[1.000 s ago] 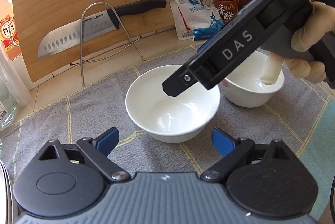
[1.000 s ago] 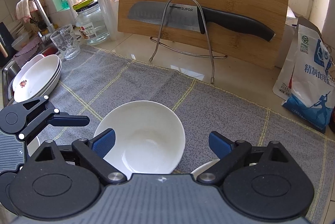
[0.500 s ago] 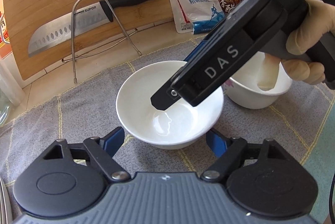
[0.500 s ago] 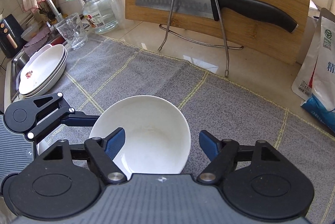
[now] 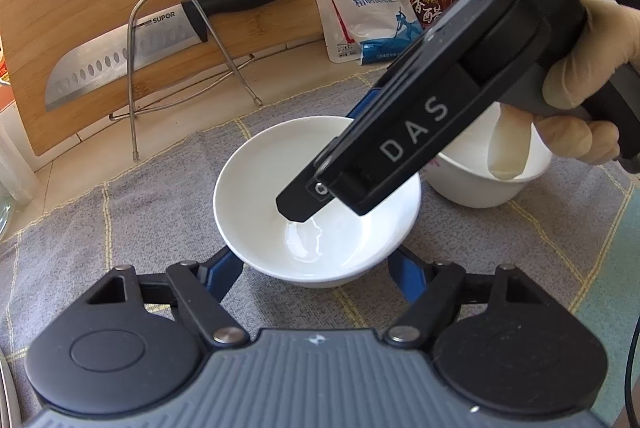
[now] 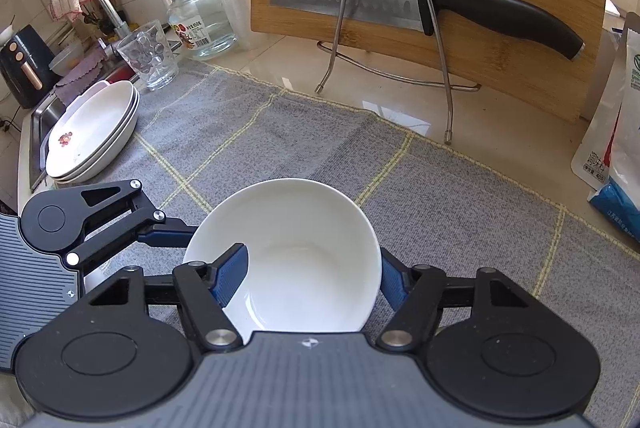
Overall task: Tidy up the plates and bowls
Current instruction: 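Carry the held bowl with the right gripper toward the remaining bowl, then lower the held white bowl into the other bowl and open the right gripper, then withdraw the right gripper from the nested bowls, then reach the left gripper to the last white bowl and grasp its rim, then lift the bowl with the left gripper and carry it over the nested bowls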
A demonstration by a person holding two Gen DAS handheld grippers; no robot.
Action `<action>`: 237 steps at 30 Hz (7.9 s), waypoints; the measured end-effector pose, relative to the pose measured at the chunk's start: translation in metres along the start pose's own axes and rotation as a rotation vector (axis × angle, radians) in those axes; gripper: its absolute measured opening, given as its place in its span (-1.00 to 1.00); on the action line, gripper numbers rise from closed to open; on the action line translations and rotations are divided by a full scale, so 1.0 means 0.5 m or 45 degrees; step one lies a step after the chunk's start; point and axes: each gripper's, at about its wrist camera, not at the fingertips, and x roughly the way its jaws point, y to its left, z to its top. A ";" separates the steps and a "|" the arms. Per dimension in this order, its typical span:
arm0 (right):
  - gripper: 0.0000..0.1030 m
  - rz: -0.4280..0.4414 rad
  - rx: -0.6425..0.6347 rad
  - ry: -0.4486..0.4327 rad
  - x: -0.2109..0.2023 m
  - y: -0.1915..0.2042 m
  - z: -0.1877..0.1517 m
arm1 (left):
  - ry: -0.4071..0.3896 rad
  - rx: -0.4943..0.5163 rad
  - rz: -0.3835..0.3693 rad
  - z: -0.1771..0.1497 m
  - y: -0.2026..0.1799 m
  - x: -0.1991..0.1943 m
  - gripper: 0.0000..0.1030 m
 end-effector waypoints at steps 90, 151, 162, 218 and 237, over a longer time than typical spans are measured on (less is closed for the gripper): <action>0.44 0.023 -0.064 0.006 -0.017 0.417 -0.080 | 0.022 0.019 -0.075 -0.237 0.070 -0.311 0.54; 1.00 -0.832 0.352 -0.340 -0.187 0.232 -0.290 | -0.159 0.096 -0.354 -0.050 0.003 -0.250 0.98; 1.00 -0.735 0.257 -0.341 -0.201 0.084 -0.326 | -0.060 0.011 -0.254 0.053 -0.079 -0.140 0.98; 0.71 -0.373 -0.050 -0.302 -0.150 -0.027 -0.275 | 0.143 0.024 -0.338 0.190 -0.141 0.114 0.24; 0.71 -0.343 -0.087 -0.301 -0.198 0.085 -0.256 | 0.069 0.009 -0.345 0.162 -0.101 -0.028 0.24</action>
